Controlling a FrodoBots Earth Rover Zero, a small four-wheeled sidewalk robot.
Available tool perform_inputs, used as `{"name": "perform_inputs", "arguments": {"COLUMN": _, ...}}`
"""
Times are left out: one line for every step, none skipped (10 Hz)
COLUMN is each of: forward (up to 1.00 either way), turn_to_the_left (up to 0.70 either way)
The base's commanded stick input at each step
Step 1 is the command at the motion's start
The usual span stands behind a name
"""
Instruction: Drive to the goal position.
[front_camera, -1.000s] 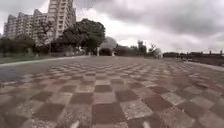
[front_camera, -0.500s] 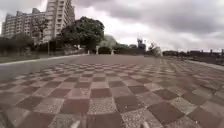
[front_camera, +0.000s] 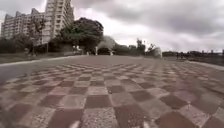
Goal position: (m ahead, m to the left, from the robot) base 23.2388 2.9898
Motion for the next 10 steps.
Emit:
{"name": "perform_inputs", "arguments": {"forward": 0.5, "turn_to_the_left": 0.46}}
{"name": "perform_inputs", "arguments": {"forward": 0.5, "turn_to_the_left": 0.1}}
{"name": "perform_inputs", "arguments": {"forward": 0.5, "turn_to_the_left": 0.0}}
{"name": "perform_inputs", "arguments": {"forward": 0.5, "turn_to_the_left": 0.01}}
{"name": "perform_inputs", "arguments": {"forward": 0.5, "turn_to_the_left": 0.05}}
{"name": "perform_inputs", "arguments": {"forward": 0.5, "turn_to_the_left": 0.12}}
{"name": "perform_inputs", "arguments": {"forward": 0.5, "turn_to_the_left": 0.32}}
{"name": "perform_inputs", "arguments": {"forward": 0.5, "turn_to_the_left": 0.5}}
{"name": "perform_inputs", "arguments": {"forward": 0.5, "turn_to_the_left": 0.5}}
{"name": "perform_inputs", "arguments": {"forward": 0.5, "turn_to_the_left": 0.32}}
